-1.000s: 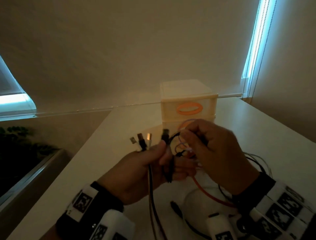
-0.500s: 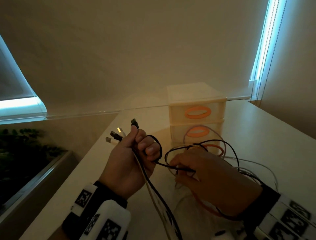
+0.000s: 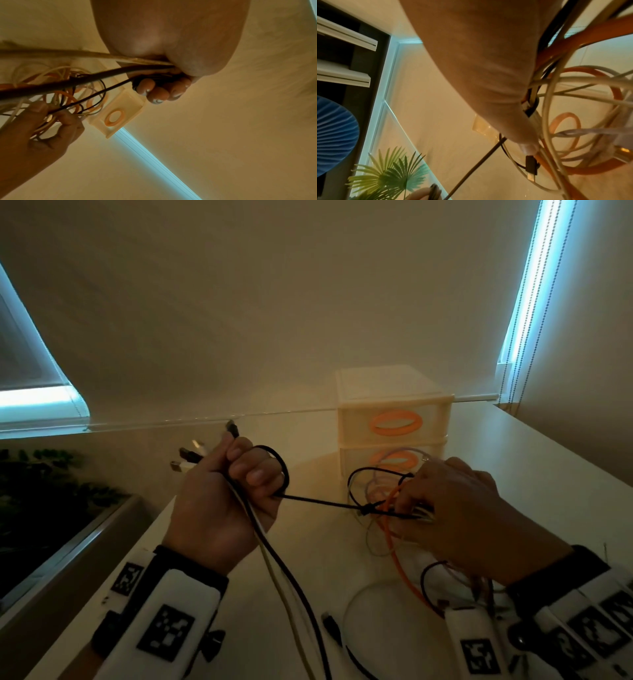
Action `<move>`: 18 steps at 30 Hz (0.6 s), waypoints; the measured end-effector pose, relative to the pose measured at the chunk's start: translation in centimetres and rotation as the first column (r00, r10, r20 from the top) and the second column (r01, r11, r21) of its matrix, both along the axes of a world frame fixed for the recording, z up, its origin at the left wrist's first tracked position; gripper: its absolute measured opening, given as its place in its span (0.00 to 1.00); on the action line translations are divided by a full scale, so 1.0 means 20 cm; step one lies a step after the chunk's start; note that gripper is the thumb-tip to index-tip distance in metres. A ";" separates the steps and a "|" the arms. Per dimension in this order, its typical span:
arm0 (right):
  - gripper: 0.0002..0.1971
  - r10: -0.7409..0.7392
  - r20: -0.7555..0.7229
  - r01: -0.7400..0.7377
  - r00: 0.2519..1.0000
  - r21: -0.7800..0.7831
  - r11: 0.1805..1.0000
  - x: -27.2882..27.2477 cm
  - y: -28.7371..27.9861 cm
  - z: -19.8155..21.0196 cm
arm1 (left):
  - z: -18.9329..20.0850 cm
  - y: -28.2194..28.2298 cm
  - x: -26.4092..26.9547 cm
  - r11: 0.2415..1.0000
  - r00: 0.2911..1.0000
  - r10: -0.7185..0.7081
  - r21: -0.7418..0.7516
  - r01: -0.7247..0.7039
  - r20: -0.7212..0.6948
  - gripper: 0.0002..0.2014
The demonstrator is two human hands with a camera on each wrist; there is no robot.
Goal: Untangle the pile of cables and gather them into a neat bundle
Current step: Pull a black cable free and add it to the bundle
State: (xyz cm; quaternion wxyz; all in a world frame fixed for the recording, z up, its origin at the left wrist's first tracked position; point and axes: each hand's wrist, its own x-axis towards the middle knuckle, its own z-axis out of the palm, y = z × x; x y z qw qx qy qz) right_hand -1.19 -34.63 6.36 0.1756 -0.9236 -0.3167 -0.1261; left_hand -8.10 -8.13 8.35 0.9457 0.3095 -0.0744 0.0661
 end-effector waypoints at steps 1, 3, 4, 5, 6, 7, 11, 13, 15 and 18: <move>0.10 -0.017 0.011 0.017 1.000 0.002 1.000 0.01 -0.01 0.00 | 0.01 0.02 0.00 1.000 1.000 0.003 -0.018 -0.002 0.025 0.21; 0.10 -0.056 0.070 0.055 0.996 0.020 0.998 0.02 -0.03 0.01 | 0.01 0.08 0.00 0.998 0.996 -0.031 -0.053 0.035 0.088 0.22; 0.12 -0.080 0.115 0.077 0.990 0.034 0.996 0.03 -0.05 0.02 | 0.01 0.10 0.00 0.994 0.990 -0.065 -0.076 0.075 0.126 0.22; 0.14 -0.101 0.160 0.095 0.982 0.046 0.994 0.03 -0.06 0.02 | 0.01 0.11 0.00 0.990 0.984 -0.086 -0.097 0.101 0.155 0.22; 0.16 -0.118 0.191 0.110 0.974 0.053 0.993 0.03 -0.07 0.03 | 0.02 0.13 -0.01 0.990 0.983 -0.075 -0.107 0.093 0.167 0.21; 0.17 -0.119 0.206 0.109 0.971 0.059 0.992 0.03 -0.08 0.03 | 0.02 0.14 -0.01 0.993 0.986 -0.039 -0.107 0.057 0.164 0.20; 0.19 0.057 0.095 -0.063 0.994 0.052 0.997 0.05 -0.12 0.04 | 0.03 0.16 -0.02 0.993 0.989 0.091 -0.081 -0.082 0.116 0.20; 0.14 0.162 -0.007 -0.160 0.987 0.082 0.984 0.06 -0.14 0.03 | 0.02 0.14 -0.01 0.992 0.991 0.126 -0.037 -0.124 0.054 0.21; 0.18 0.226 -0.105 -0.211 0.968 0.136 0.968 0.08 -0.16 0.02 | 0.01 0.11 0.01 0.992 0.992 0.124 0.002 -0.124 0.007 0.22; 0.11 0.183 -0.077 -0.162 0.980 0.222 0.961 0.09 -0.19 0.03 | 0.00 0.12 0.02 0.991 0.991 0.133 0.024 -0.132 -0.028 0.22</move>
